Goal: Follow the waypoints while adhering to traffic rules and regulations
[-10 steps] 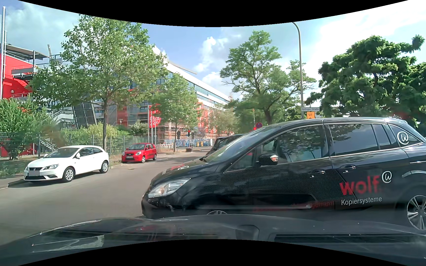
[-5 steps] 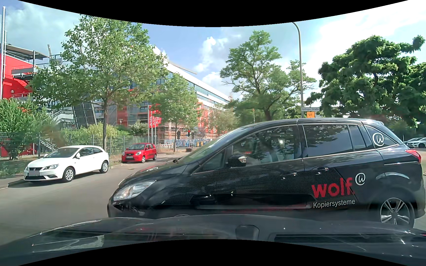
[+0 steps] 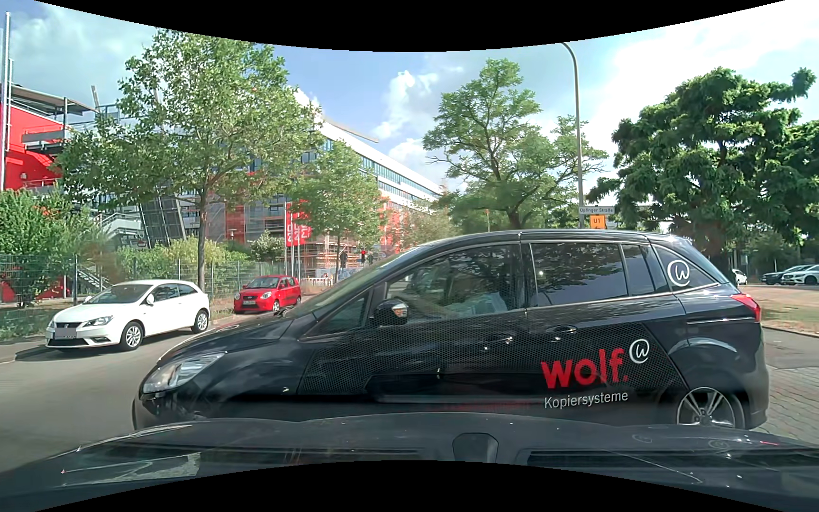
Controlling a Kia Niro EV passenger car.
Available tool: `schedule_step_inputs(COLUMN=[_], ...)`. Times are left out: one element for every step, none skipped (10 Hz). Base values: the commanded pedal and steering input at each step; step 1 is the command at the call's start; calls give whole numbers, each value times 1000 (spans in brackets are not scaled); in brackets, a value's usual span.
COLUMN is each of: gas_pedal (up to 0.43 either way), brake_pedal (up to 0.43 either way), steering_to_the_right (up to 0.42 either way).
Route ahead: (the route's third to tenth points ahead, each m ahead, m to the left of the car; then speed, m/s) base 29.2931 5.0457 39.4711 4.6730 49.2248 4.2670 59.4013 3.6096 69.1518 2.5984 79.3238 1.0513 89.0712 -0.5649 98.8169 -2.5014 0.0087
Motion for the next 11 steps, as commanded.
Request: schedule_step_inputs(gas_pedal=[0,0,0,0,0,0,0,0,0,0,0], brake_pedal=[335,329,329,329,329,329,329,329,329,329,329], steering_to_the_right=[0,0,-1,0,0,0,0,0,0,0,0])
